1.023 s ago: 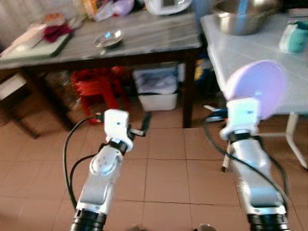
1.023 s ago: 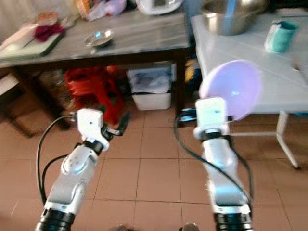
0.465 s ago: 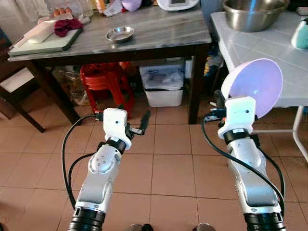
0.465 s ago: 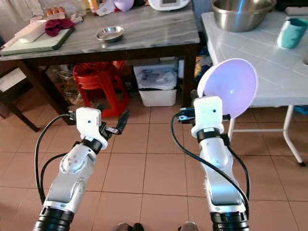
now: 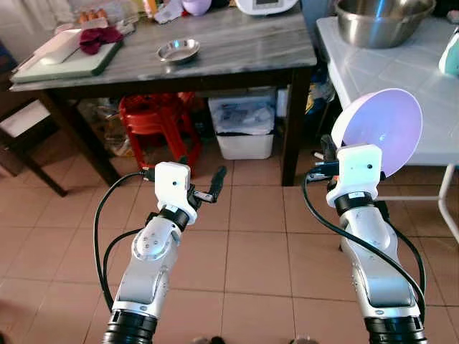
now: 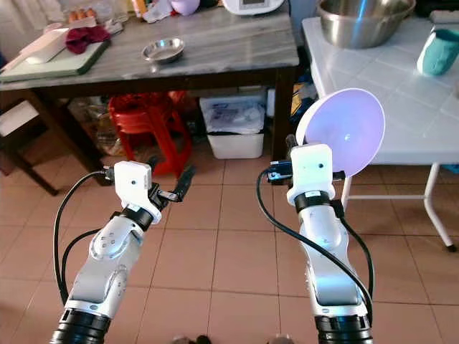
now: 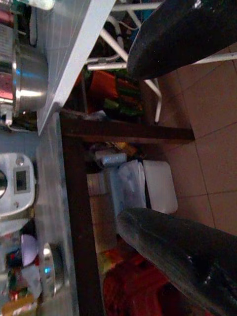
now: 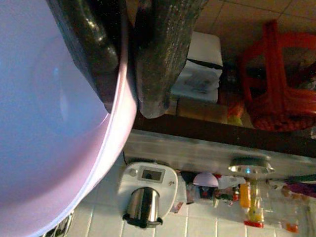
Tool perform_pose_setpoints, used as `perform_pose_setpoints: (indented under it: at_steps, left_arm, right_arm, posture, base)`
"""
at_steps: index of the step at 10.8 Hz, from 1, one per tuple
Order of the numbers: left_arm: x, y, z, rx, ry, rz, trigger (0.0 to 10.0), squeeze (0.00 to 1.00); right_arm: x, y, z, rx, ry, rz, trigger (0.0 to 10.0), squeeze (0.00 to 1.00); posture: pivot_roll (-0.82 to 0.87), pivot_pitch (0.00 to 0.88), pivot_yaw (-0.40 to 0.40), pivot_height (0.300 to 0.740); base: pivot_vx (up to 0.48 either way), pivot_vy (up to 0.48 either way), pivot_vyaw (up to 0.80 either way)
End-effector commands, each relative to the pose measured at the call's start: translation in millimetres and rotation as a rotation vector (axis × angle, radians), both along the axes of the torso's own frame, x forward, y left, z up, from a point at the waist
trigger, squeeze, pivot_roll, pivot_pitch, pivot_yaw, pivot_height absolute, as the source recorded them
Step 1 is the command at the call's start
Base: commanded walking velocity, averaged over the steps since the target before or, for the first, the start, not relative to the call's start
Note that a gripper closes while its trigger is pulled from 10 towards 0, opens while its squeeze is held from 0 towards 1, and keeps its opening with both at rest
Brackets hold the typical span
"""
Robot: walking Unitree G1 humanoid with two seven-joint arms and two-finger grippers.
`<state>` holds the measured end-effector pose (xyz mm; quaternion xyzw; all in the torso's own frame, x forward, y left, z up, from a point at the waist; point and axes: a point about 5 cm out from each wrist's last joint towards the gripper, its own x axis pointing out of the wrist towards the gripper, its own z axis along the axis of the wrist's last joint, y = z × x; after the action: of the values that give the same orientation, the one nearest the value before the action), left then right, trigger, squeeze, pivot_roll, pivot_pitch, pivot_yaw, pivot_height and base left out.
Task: Setting the table
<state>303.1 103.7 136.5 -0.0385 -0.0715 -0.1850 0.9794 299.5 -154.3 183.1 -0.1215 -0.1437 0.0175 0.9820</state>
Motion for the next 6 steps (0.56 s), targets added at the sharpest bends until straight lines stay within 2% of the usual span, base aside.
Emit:
perform_pose_setpoints:
  at_steps: [1, 6]
  left_arm:
    - [-0.4, 5.9, 1.0, 0.009, -0.008, 0.012, 10.0, 0.0]
    - [-1.8, 5.7, -0.5, 0.01, -0.001, 0.005, 10.0, 0.0]
  right_arm:
    - [-0.7, 6.3, 0.1, 0.005, -0.007, 0.029, 10.0, 0.0]
    - [-1.6, 6.8, -1.6, 0.003, -0.004, 0.03, 10.0, 0.0]
  posture:
    - [-0.13, 0.119, 0.14, 0.74]
    - [-0.13, 0.124, 0.14, 0.74]
  base:
    - [0.36, 0.0, 0.0]
    - [0.372, 0.0, 0.0]
